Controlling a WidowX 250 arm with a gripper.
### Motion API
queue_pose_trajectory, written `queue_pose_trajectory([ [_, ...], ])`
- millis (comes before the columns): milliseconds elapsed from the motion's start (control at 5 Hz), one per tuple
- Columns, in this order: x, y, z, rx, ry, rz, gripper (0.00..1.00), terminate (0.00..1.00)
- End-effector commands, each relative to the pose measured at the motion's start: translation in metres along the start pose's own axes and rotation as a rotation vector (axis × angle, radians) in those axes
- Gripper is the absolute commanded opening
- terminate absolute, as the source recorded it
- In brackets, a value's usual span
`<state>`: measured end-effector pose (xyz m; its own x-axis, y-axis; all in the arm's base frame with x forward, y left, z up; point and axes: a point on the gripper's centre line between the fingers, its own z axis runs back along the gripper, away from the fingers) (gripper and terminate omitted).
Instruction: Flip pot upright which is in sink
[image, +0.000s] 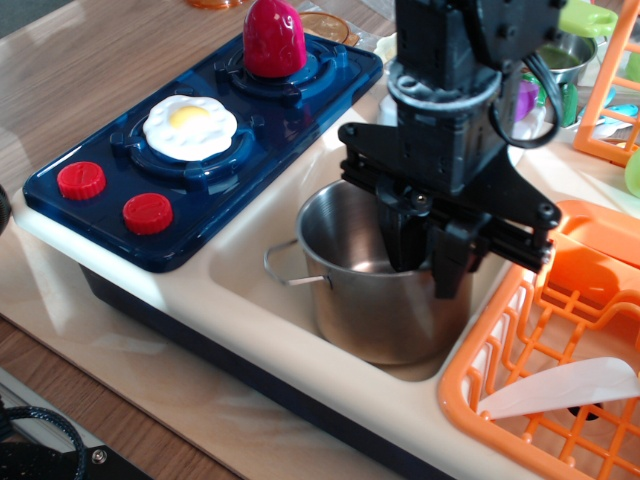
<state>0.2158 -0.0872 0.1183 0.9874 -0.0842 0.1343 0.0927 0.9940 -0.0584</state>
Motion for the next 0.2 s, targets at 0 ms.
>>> queue_pose_trajectory([
  [0, 0.0067, -0.0012, 0.0076, -0.007, -0.036, 0.007, 1.0, 1.0],
])
